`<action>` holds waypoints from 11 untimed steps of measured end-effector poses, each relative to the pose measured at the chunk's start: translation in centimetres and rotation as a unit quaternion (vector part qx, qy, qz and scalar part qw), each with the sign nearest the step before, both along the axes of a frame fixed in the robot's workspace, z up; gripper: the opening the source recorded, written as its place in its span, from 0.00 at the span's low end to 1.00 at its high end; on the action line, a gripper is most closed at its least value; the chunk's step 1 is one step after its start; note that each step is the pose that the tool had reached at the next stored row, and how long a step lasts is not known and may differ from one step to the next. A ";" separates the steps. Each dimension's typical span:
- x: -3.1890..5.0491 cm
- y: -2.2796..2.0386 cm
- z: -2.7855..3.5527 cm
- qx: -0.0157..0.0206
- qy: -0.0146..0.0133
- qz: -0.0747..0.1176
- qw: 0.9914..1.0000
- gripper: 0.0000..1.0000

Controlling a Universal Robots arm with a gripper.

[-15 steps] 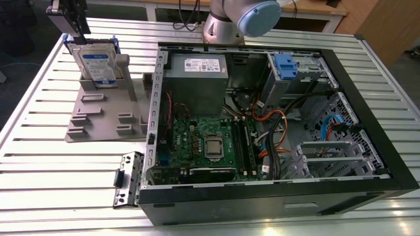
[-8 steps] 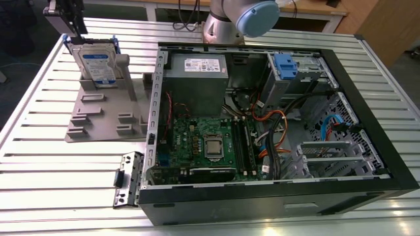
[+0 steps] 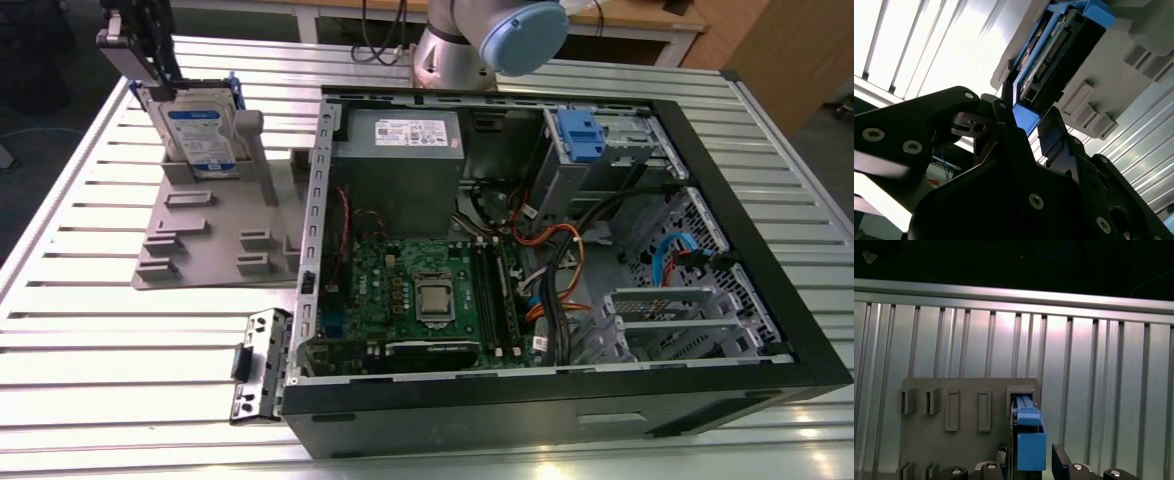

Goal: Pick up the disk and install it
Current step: 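Pick up the disk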

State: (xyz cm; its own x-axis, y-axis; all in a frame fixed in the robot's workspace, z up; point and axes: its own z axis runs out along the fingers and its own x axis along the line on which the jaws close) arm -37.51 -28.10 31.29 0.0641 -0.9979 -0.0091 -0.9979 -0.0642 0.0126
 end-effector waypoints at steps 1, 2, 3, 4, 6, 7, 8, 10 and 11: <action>0.05 0.02 -0.18 0.000 0.000 0.000 1.000 0.47; 0.12 0.04 -0.36 0.000 0.000 0.000 1.000 0.47; 0.20 0.05 -0.54 0.000 0.000 0.000 1.000 0.47; 0.26 0.06 -0.73 0.000 0.000 0.000 1.000 0.47; 0.34 0.06 -1.09 0.000 0.000 0.000 1.000 0.47; 0.35 0.06 -1.27 0.000 0.000 0.000 1.000 0.47; 0.36 0.06 -1.45 0.000 0.000 0.000 1.000 0.47; 0.36 0.06 -1.82 0.000 0.000 0.000 1.000 0.47; 0.37 0.06 -2.00 0.000 0.000 0.000 1.000 0.47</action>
